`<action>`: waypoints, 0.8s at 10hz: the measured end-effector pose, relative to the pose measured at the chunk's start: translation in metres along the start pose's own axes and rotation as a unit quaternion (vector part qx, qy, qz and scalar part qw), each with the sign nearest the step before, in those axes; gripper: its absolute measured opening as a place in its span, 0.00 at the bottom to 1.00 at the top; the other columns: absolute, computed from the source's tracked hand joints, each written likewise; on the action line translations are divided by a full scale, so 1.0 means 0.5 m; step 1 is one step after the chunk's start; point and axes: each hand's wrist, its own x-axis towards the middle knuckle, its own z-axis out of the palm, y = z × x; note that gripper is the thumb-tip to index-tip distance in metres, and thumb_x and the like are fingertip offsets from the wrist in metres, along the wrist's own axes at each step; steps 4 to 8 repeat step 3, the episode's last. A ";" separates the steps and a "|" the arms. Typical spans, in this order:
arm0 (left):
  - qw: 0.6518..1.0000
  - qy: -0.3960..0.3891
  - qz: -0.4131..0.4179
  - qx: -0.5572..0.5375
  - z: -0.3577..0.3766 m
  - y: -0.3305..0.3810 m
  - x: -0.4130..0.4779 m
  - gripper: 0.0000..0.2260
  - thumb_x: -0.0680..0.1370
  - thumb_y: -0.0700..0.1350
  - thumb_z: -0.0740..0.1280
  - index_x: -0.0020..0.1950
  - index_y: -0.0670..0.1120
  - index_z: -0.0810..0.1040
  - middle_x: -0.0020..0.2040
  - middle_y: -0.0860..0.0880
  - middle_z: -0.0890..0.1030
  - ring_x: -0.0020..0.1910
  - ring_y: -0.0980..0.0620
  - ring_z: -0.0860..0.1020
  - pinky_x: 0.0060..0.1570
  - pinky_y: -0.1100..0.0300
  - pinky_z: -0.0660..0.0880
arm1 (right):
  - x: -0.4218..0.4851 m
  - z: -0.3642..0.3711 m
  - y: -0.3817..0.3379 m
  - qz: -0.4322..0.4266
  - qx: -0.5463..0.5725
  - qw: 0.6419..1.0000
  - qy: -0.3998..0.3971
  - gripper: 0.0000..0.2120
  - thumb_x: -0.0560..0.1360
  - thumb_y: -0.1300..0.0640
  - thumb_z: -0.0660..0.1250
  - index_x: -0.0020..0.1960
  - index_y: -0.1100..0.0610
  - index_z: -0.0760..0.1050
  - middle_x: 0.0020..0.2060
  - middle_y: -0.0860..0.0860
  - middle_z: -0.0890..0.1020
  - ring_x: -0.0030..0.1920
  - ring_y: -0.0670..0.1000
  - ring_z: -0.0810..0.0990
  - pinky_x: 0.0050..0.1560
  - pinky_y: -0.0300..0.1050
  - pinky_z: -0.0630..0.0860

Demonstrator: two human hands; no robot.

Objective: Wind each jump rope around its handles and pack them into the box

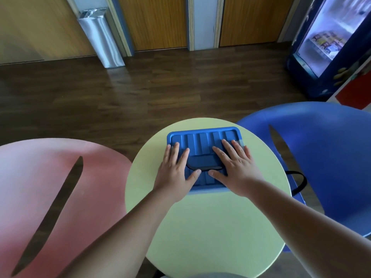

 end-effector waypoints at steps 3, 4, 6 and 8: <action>0.990 0.053 -0.030 -0.125 -0.019 -0.006 -0.063 0.34 0.81 0.67 0.45 0.84 0.54 0.55 0.86 0.50 0.47 0.84 0.49 0.44 0.81 0.49 0.49 | -0.061 -0.010 0.032 0.016 0.152 0.986 0.068 0.38 0.78 0.29 0.45 0.83 0.45 0.50 0.83 0.51 0.44 0.83 0.53 0.40 0.82 0.55 0.45; 0.990 0.053 -0.030 -0.125 -0.019 -0.006 -0.063 0.34 0.81 0.67 0.45 0.84 0.54 0.55 0.86 0.50 0.47 0.84 0.49 0.44 0.81 0.49 0.49 | -0.061 -0.010 0.032 0.016 0.152 0.986 0.068 0.38 0.78 0.29 0.45 0.83 0.45 0.50 0.83 0.51 0.44 0.83 0.53 0.40 0.82 0.55 0.45; 0.990 0.053 -0.030 -0.125 -0.019 -0.006 -0.063 0.34 0.81 0.67 0.45 0.84 0.54 0.55 0.86 0.50 0.47 0.84 0.49 0.44 0.81 0.49 0.49 | -0.061 -0.010 0.032 0.016 0.152 0.986 0.068 0.38 0.78 0.29 0.45 0.83 0.45 0.50 0.83 0.51 0.44 0.83 0.53 0.40 0.82 0.55 0.45; 0.990 0.053 -0.030 -0.125 -0.019 -0.006 -0.063 0.34 0.81 0.67 0.45 0.84 0.54 0.55 0.86 0.50 0.47 0.84 0.49 0.44 0.81 0.49 0.49 | -0.061 -0.010 0.032 0.016 0.152 0.986 0.068 0.38 0.78 0.29 0.45 0.83 0.45 0.50 0.83 0.51 0.44 0.83 0.53 0.40 0.82 0.55 0.45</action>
